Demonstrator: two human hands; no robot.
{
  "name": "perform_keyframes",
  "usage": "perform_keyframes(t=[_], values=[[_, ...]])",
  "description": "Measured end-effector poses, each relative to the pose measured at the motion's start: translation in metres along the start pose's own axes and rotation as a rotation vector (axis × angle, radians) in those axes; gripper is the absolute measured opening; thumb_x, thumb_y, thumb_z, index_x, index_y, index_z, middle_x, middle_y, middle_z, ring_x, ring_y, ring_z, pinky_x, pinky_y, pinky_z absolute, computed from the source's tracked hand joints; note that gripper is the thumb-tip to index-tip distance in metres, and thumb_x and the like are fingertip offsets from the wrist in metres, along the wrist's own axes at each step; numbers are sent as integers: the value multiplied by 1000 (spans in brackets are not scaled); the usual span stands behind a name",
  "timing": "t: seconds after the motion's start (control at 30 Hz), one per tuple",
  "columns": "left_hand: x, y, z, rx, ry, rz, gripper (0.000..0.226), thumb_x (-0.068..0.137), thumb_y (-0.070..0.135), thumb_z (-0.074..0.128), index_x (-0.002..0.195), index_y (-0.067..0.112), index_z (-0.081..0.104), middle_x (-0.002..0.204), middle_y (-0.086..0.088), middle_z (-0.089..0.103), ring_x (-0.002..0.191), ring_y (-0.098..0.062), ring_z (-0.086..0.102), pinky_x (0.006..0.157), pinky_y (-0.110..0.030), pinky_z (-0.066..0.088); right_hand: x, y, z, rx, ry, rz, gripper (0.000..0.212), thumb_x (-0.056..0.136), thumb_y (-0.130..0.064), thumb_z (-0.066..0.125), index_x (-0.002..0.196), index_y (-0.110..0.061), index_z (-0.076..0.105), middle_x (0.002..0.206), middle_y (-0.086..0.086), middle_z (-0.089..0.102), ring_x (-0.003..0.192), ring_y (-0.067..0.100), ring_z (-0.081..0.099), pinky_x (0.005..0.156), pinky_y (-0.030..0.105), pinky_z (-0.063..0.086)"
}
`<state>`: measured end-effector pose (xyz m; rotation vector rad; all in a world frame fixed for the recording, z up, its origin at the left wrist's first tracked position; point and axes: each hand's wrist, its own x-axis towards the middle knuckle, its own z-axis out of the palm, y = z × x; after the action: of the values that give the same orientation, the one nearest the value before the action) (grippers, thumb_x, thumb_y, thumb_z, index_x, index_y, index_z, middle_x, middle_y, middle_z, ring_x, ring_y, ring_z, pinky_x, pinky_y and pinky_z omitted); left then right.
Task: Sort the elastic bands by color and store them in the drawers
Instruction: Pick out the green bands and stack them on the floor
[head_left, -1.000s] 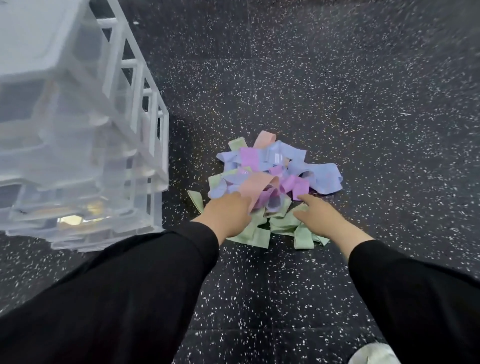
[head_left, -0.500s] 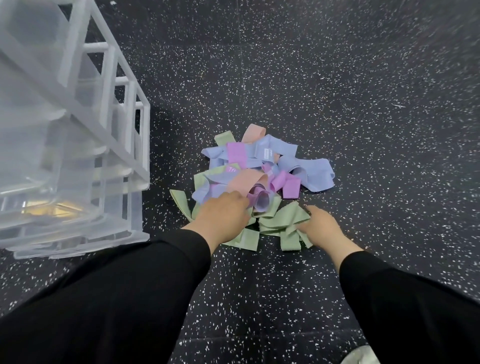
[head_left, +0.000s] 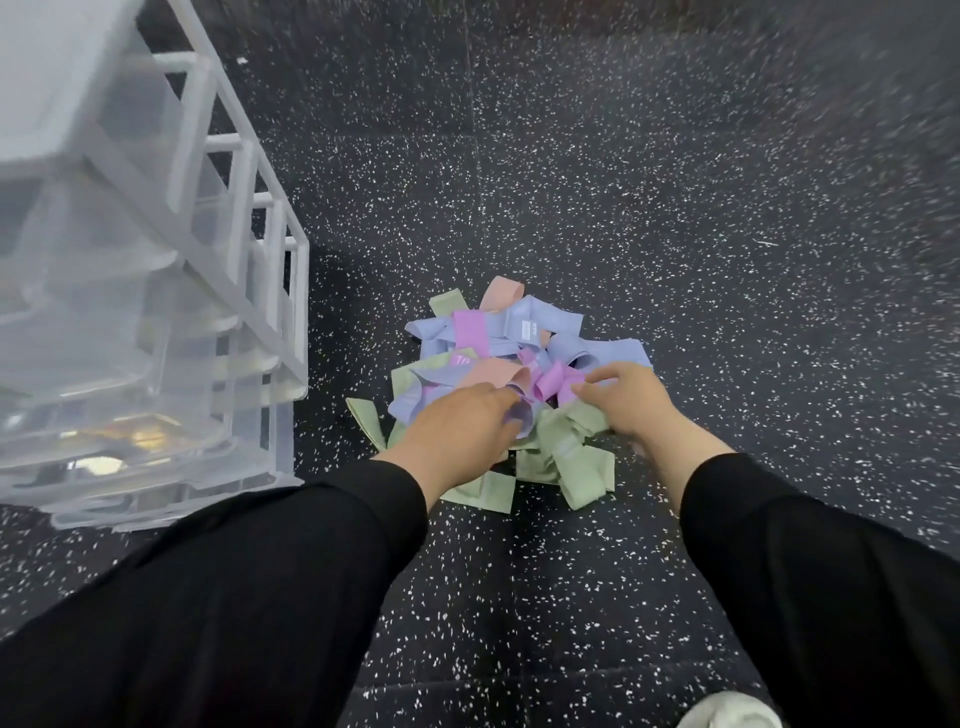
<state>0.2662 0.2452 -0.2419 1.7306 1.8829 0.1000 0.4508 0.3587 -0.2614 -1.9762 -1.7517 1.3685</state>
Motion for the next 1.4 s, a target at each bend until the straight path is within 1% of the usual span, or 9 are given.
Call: perform_keyframes(t=[0.13,0.23,0.47,0.63,0.73,0.83,1.1,1.3,1.4], values=[[-12,14,-21,-205,102,20,60,97,50,57,152,35,38,139,5,56,122,-19,57,99,-37,47,-19,-42,-9,283,-71,12,11,88,-14,74,95,-14,66,93,15,69,72,24,68,62,40,62],[-24,24,-30,-277,181,63,73,92,49,68,155,34,35,143,7,53,121,-14,56,96,-31,43,-45,-68,-12,479,-167,1,4,92,-1,68,92,-4,66,79,15,67,53,15,69,46,27,56],[-54,35,-52,-477,490,66,24,104,30,54,111,17,73,105,-1,67,97,-17,57,82,-33,43,-101,-98,-21,645,-231,-73,10,96,-11,64,91,-2,68,77,14,73,66,24,70,63,32,62],[-67,38,-89,-834,550,1,44,98,34,58,70,1,48,67,-7,45,63,-15,41,64,-40,48,-125,-101,-27,287,-59,-400,47,96,-60,49,101,-22,76,103,-6,74,93,11,67,83,31,54],[-78,39,-99,-1030,494,4,38,96,32,64,89,-5,62,85,-24,65,74,-21,60,75,-49,58,-136,-98,-20,309,-116,-548,22,97,-39,62,104,-22,74,105,-3,76,95,7,67,91,35,53],[-86,39,-102,-1115,478,25,21,98,25,65,112,9,70,103,-16,74,90,-28,73,80,-47,60,-139,-99,-13,346,-99,-585,14,96,-24,65,96,-14,75,98,12,75,88,18,68,93,50,56],[-84,33,-92,-1226,420,-46,35,92,31,63,103,-2,70,106,-27,72,88,-26,64,94,-60,52,-136,-92,-10,350,-113,-544,24,98,-31,60,91,-16,78,95,3,77,93,20,72,85,40,60],[-67,32,-70,-1131,394,-162,26,99,30,57,103,11,73,105,-17,75,83,-22,67,81,-48,58,-91,-21,-4,-36,-7,-337,25,97,-24,57,87,-5,70,86,20,70,67,19,57,61,30,42],[-60,30,-57,-1026,377,-200,29,102,24,55,82,9,70,79,-5,70,66,-15,56,62,-27,43,-79,22,5,-274,-44,-276,19,99,-26,56,92,-17,72,85,5,67,78,21,56,65,27,40]])
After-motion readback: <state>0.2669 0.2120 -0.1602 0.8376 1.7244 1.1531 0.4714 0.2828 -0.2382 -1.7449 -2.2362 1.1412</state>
